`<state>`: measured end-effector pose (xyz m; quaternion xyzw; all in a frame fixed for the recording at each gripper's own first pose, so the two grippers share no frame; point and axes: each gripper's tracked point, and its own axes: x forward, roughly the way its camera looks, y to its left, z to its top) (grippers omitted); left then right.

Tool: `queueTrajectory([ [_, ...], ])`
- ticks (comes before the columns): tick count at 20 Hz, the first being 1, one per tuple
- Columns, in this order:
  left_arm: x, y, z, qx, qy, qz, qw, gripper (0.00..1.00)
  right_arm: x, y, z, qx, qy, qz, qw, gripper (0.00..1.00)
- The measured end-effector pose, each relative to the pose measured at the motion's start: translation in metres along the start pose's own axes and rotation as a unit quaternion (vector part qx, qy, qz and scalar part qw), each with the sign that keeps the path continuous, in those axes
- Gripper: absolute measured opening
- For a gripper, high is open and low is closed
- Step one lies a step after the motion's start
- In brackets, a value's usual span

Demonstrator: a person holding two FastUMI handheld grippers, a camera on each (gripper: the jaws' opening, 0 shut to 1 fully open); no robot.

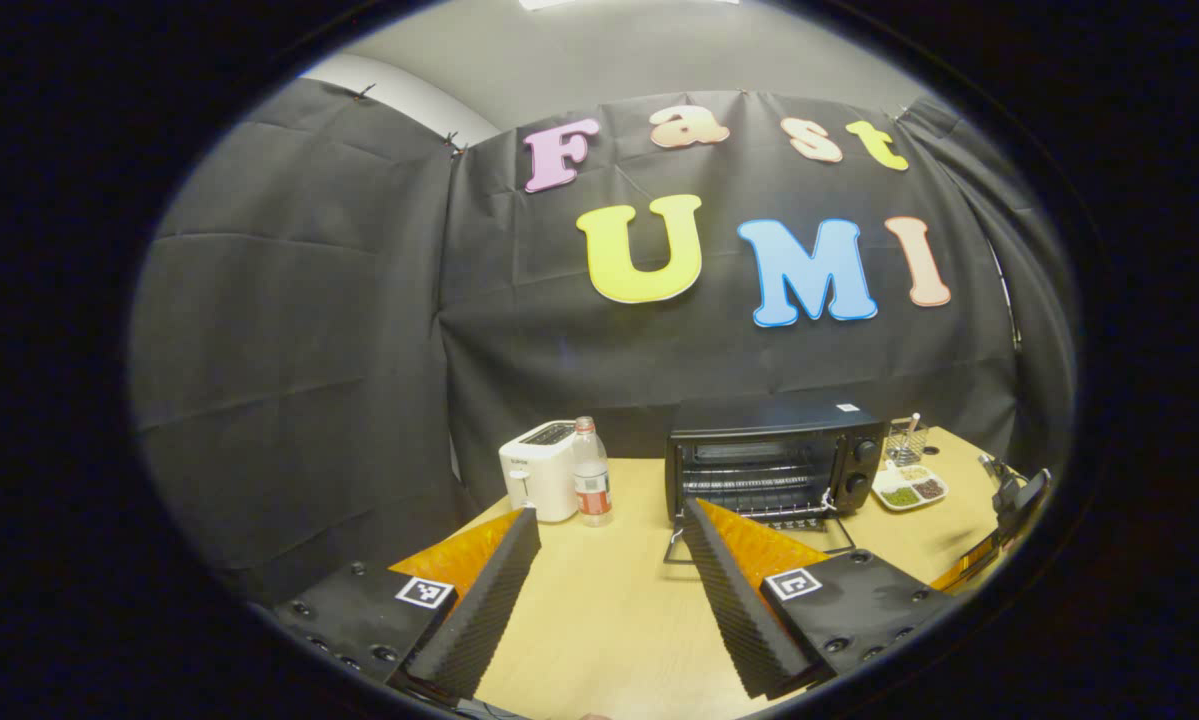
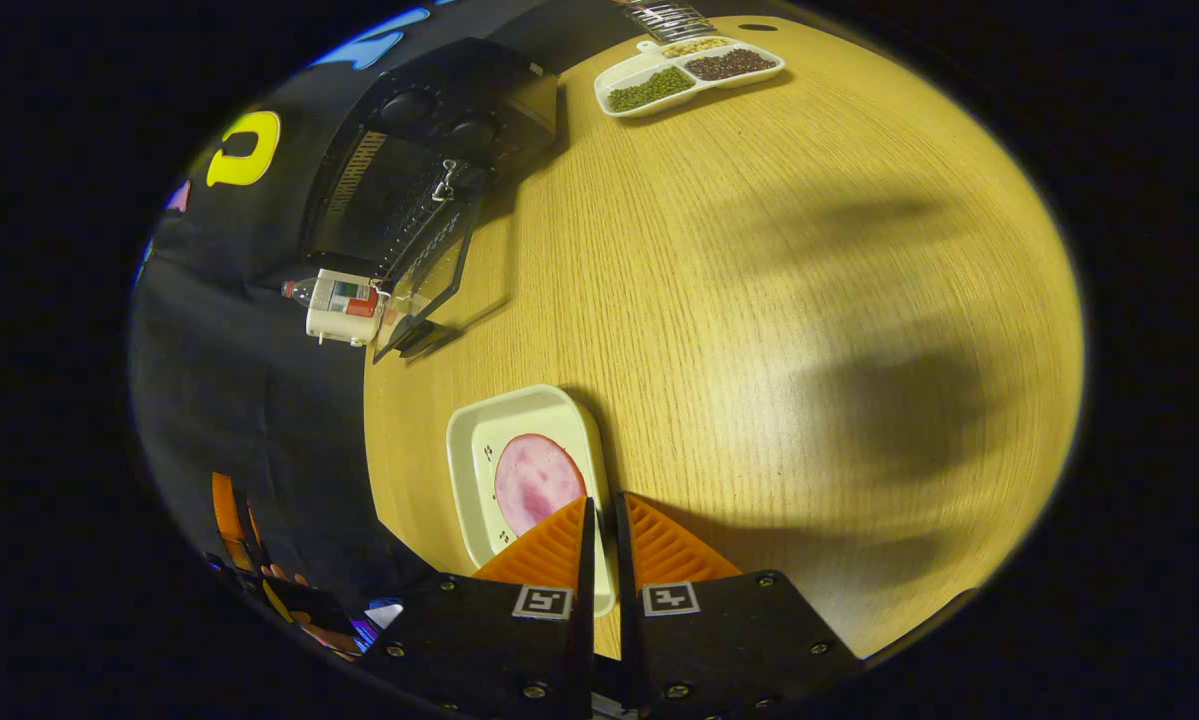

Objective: Open the electric oven with the left hand, put the food in, and close the electric oven.

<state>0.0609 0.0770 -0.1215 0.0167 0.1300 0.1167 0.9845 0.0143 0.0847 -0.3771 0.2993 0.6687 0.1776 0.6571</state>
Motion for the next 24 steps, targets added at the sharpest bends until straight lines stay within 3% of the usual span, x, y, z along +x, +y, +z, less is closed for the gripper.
queueTrajectory([
  [5,0.003,0.000,0.001,0.001,0.000,-0.003,1.000,0.98,-0.001,-0.001,-0.004,-0.008,0.018,-0.012,1.000,0.12],
  [7,0.003,0.001,0.003,0.003,-0.002,-0.004,1.000,0.98,-0.001,-0.007,0.002,-0.018,0.013,-0.035,0.999,0.11],
  [8,0.002,0.000,0.004,0.004,-0.004,-0.004,1.000,0.97,-0.002,-0.005,0.000,-0.017,0.009,-0.029,0.999,0.02],
  [13,0.003,0.004,0.005,0.004,-0.005,-0.006,1.000,0.97,-0.002,-0.001,0.001,-0.022,-0.007,-0.026,0.999,0.01],
  [17,0.001,0.005,0.010,0.003,-0.010,-0.009,1.000,0.94,-0.009,0.013,0.002,-0.015,-0.026,0.001,1.000,0.01],
  [19,0.000,0.004,0.011,0.003,-0.011,-0.012,1.000,1.00,-0.011,0.026,0.003,-0.008,-0.031,0.020,0.999,0.01],
  [24,0.000,-0.002,0.010,0.006,-0.013,-0.021,1.000,0.98,-0.020,0.059,0.012,0.030,-0.058,0.053,0.996,0.01],
])
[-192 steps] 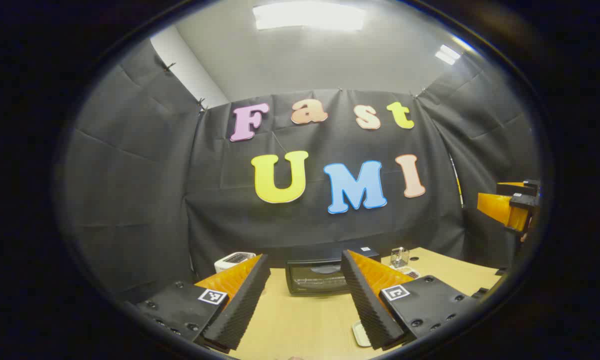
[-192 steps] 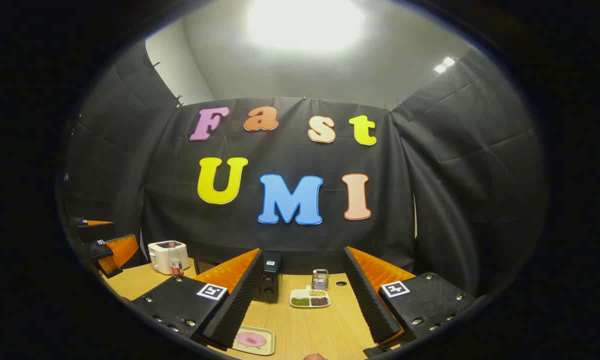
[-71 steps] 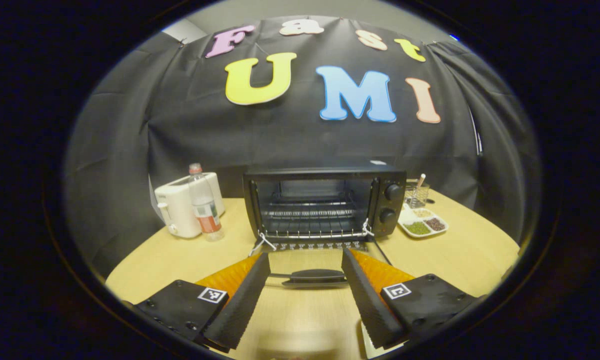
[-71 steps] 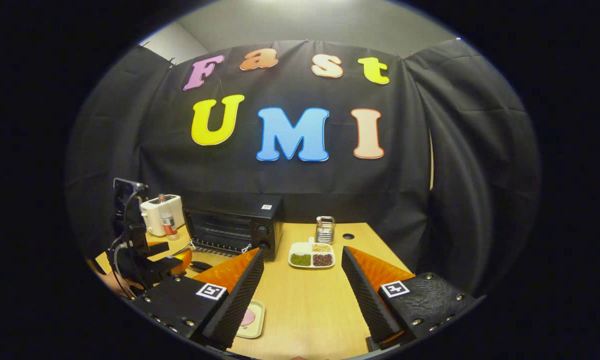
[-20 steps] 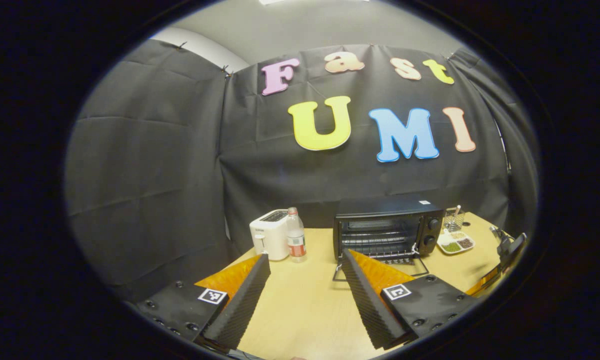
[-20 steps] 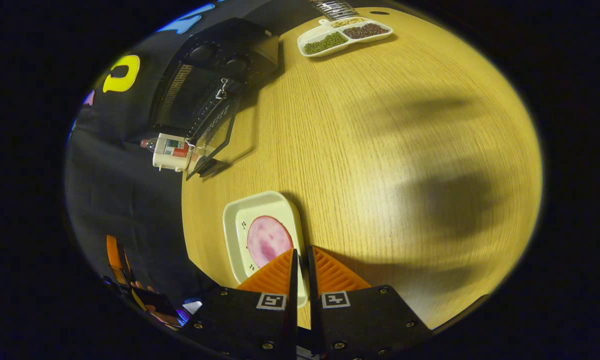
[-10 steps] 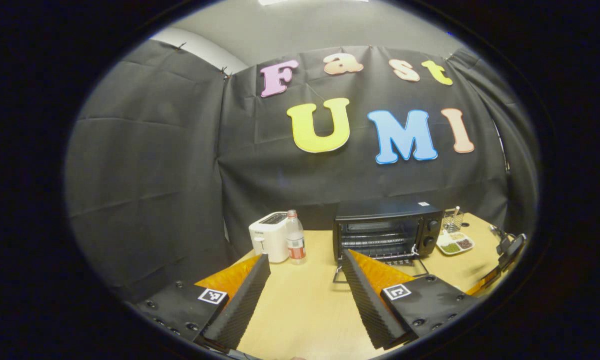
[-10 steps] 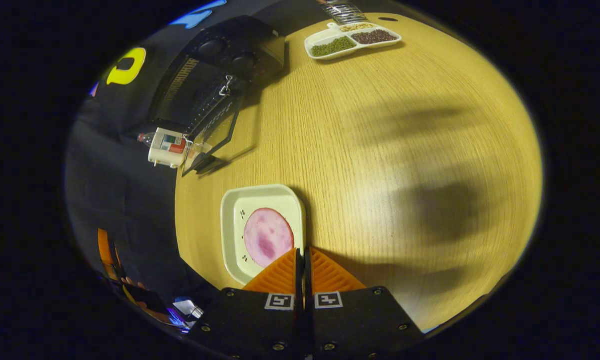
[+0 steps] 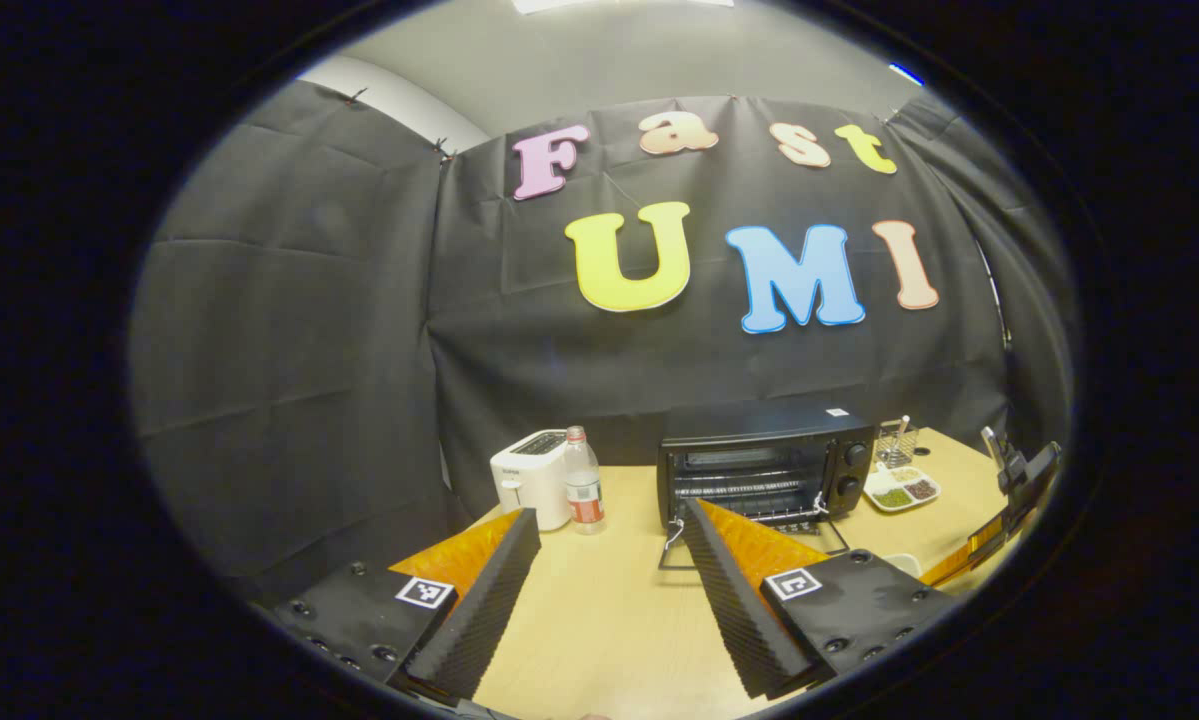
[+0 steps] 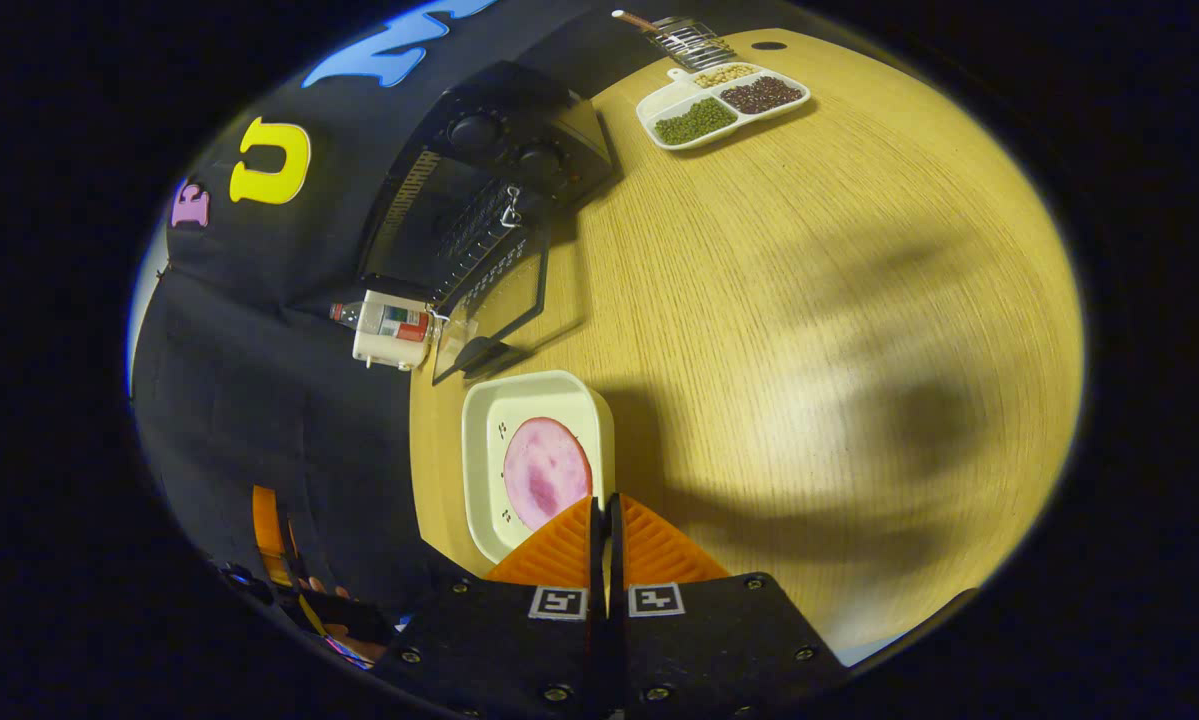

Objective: Open the electric oven with the left hand, put the food in, and close the electric oven.

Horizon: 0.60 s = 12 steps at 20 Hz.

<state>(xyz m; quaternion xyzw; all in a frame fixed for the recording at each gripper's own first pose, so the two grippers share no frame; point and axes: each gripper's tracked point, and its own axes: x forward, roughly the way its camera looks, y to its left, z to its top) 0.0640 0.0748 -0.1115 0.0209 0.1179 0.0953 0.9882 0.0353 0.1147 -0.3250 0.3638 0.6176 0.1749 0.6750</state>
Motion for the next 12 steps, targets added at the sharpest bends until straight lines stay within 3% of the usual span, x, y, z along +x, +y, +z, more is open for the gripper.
queueTrajectory([
  [12,0.031,0.003,-0.003,-0.007,0.004,-0.011,1.000,0.97,0.026,0.082,0.061,0.077,-0.098,0.020,0.992,0.01],
])
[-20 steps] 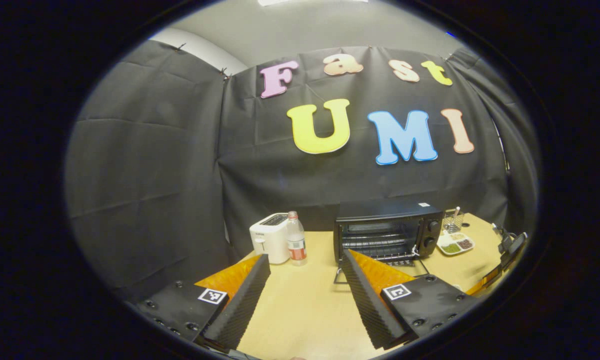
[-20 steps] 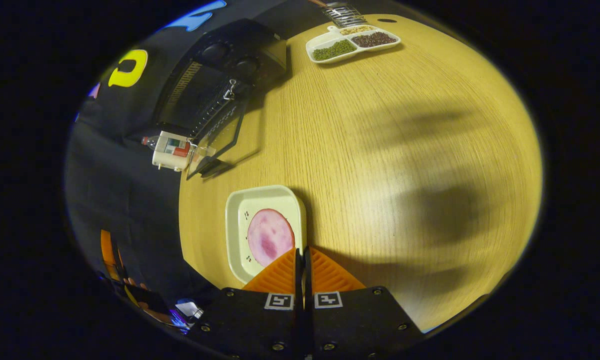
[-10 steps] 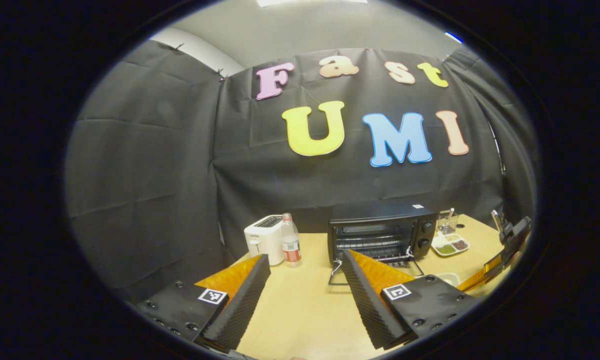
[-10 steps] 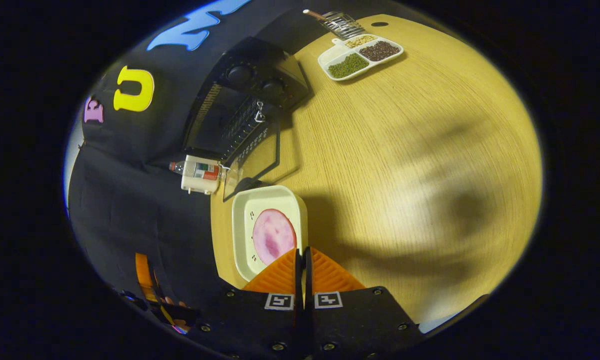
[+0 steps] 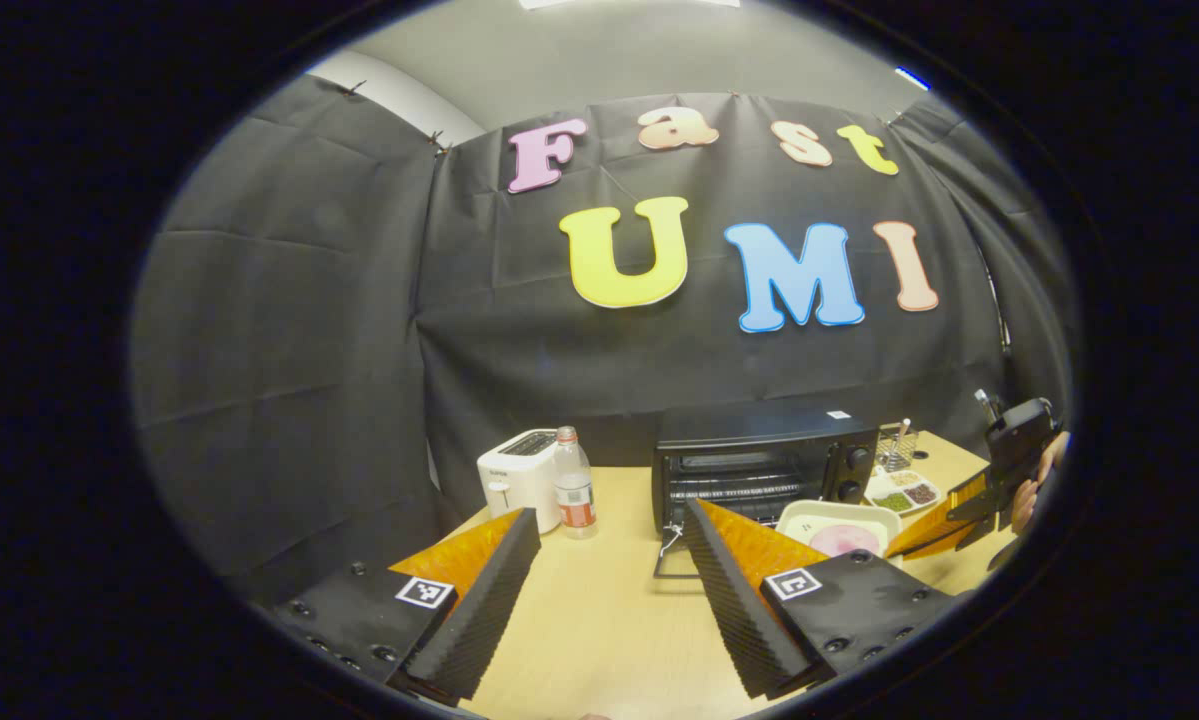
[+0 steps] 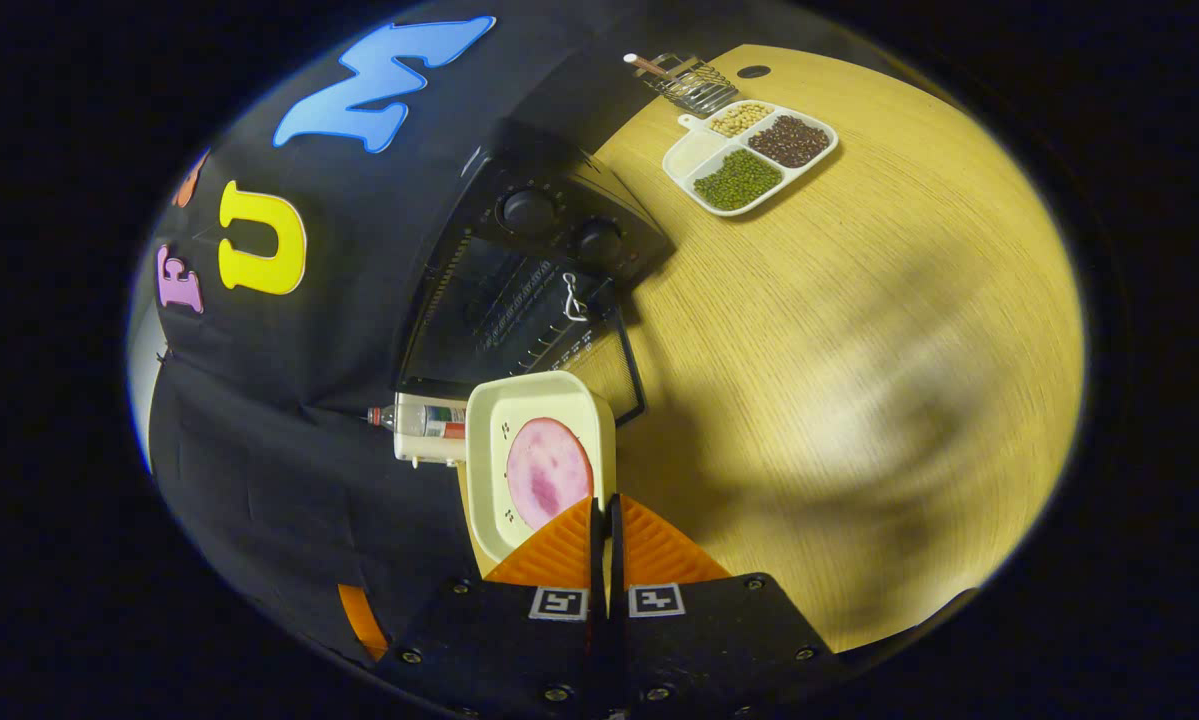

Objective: Open the electric oven with the left hand, put the food in, and close the electric oven.

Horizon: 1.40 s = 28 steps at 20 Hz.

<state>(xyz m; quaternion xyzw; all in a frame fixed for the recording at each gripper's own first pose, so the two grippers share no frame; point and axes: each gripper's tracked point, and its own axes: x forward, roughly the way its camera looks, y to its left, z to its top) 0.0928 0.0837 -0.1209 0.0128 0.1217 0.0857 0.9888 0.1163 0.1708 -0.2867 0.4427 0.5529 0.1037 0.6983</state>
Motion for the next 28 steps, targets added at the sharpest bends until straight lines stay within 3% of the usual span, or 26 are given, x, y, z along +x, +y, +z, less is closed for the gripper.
queueTrajectory([
  [7,0.035,0.027,-0.003,-0.002,0.003,0.008,1.000,0.97,0.050,0.044,0.012,0.072,-0.045,0.002,0.996,0.01],
  [15,0.072,0.067,0.002,0.006,0.001,0.008,1.000,0.97,0.098,0.079,0.029,0.146,-0.111,0.003,0.983,0.01],
  [18,0.080,0.081,0.000,0.009,0.002,0.010,1.000,0.98,0.118,0.091,0.039,0.183,-0.132,0.015,0.974,0.01],
  [28,0.080,0.127,-0.011,0.001,0.017,0.041,0.999,1.00,0.157,0.093,0.088,0.258,-0.229,0.002,0.939,0.01],
])
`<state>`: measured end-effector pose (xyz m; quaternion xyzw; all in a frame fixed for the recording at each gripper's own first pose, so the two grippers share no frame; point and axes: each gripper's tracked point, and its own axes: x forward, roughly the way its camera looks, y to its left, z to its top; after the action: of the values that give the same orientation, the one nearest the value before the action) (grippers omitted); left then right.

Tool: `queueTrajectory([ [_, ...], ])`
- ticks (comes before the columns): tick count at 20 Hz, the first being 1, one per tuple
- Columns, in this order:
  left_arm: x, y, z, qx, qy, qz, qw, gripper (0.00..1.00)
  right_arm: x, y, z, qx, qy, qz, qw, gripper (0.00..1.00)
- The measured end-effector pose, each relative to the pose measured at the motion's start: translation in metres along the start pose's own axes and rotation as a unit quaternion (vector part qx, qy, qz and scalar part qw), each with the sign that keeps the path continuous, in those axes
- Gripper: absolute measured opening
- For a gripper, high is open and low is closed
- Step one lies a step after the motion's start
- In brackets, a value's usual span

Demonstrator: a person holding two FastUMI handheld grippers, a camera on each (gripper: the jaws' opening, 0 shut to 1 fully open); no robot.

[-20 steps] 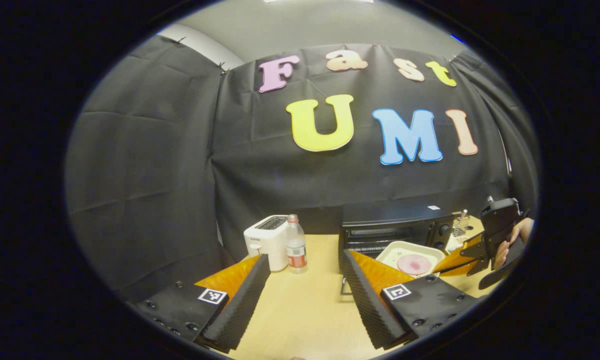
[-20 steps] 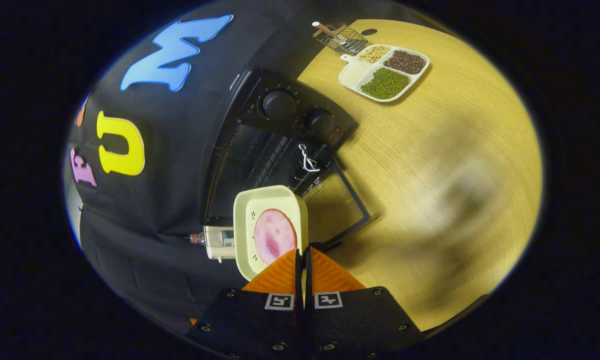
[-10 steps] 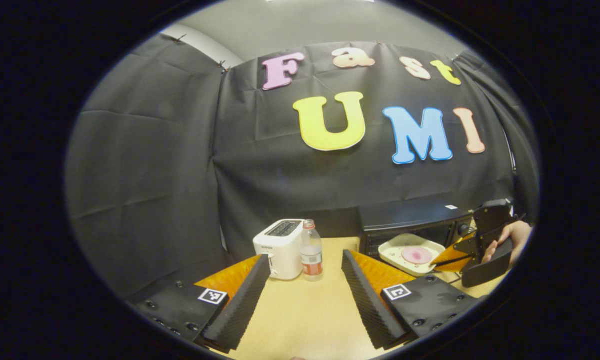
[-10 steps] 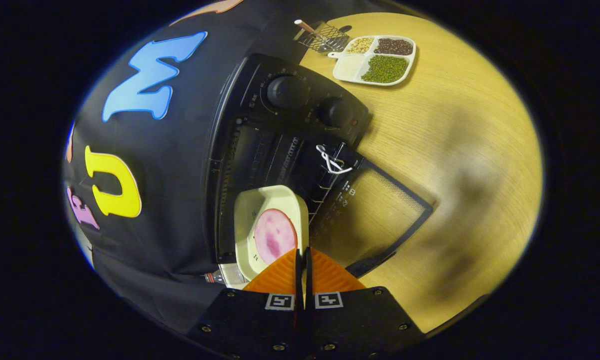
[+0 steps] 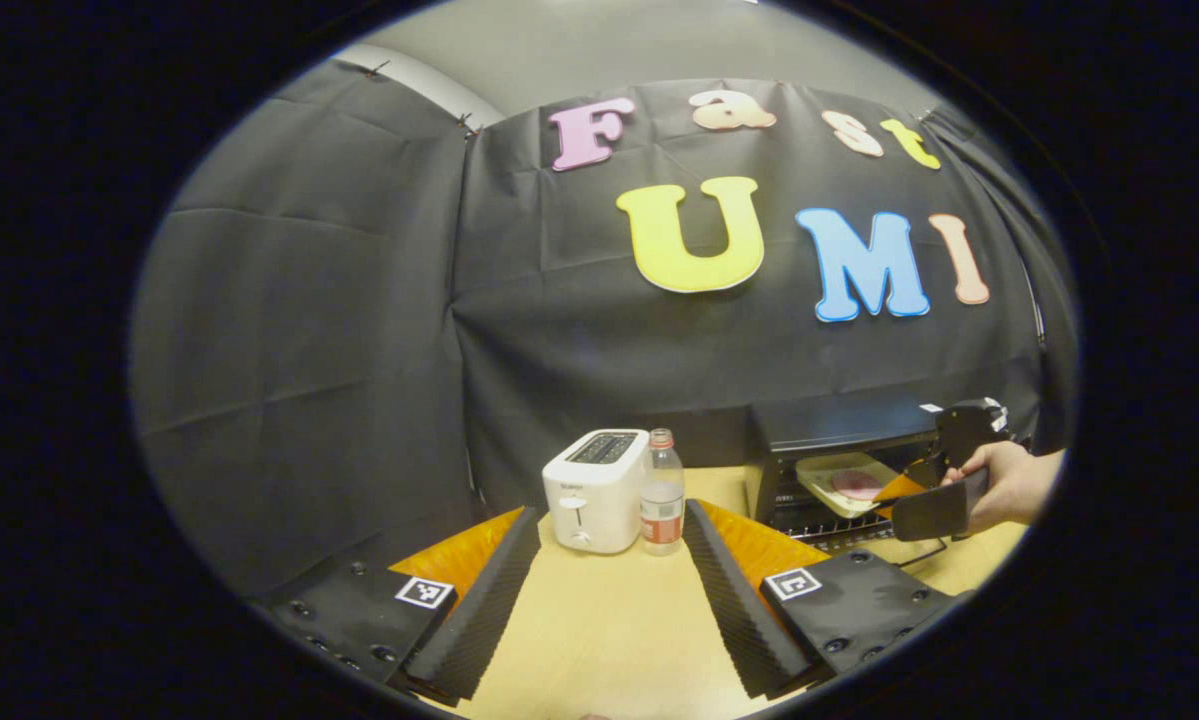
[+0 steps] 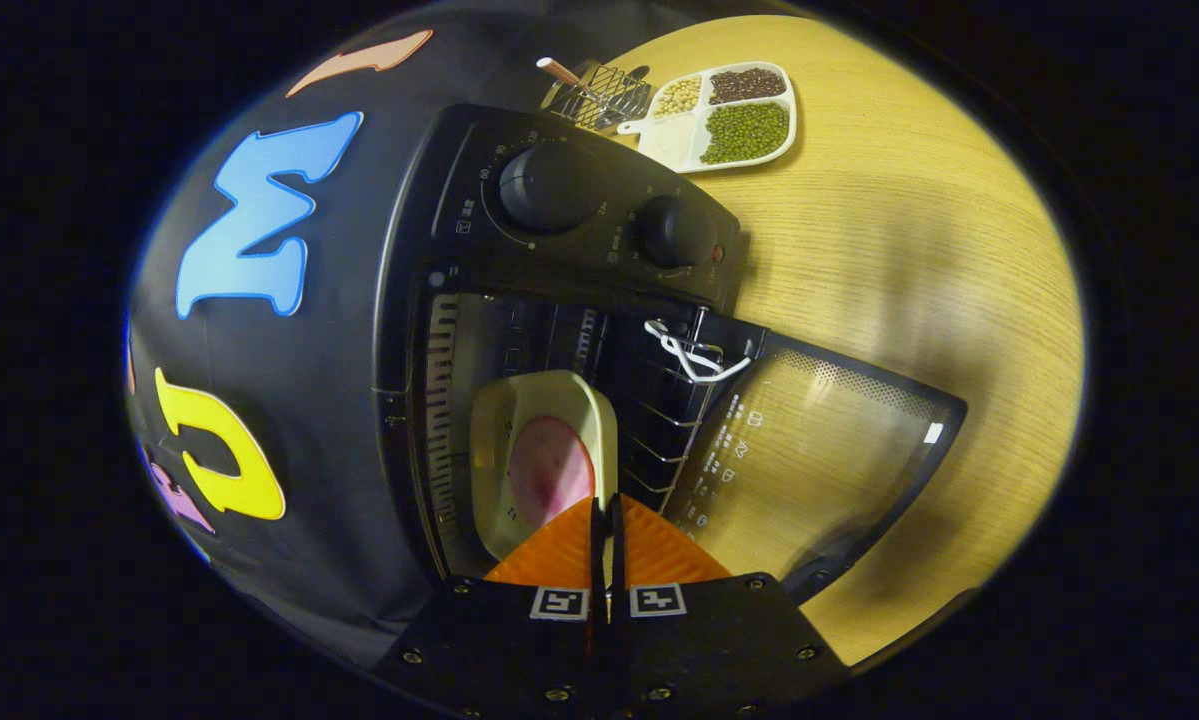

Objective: Open the electric oven with the left hand, put the food in, and close the electric oven.

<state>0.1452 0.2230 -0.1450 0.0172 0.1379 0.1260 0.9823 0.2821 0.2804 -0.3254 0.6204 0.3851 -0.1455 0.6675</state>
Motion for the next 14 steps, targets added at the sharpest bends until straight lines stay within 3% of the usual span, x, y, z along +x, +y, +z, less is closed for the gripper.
queueTrajectory([
  [6,-0.008,0.023,0.003,0.018,-0.003,0.015,1.000,1.00,0.023,0.011,0.002,0.033,-0.050,0.003,0.998,0.02],
  [10,-0.008,0.032,-0.007,0.008,0.002,0.027,1.000,1.00,0.032,0.031,-0.005,0.048,-0.057,0.038,0.997,0.07],
  [12,-0.007,0.031,-0.015,-0.007,0.008,0.026,1.000,0.97,0.024,0.037,-0.006,0.043,-0.048,0.052,0.997,0.13],
  [14,-0.002,0.021,-0.025,-0.021,0.015,0.017,1.000,1.00,0.018,0.036,-0.013,0.030,-0.029,0.053,0.998,0.40],
])
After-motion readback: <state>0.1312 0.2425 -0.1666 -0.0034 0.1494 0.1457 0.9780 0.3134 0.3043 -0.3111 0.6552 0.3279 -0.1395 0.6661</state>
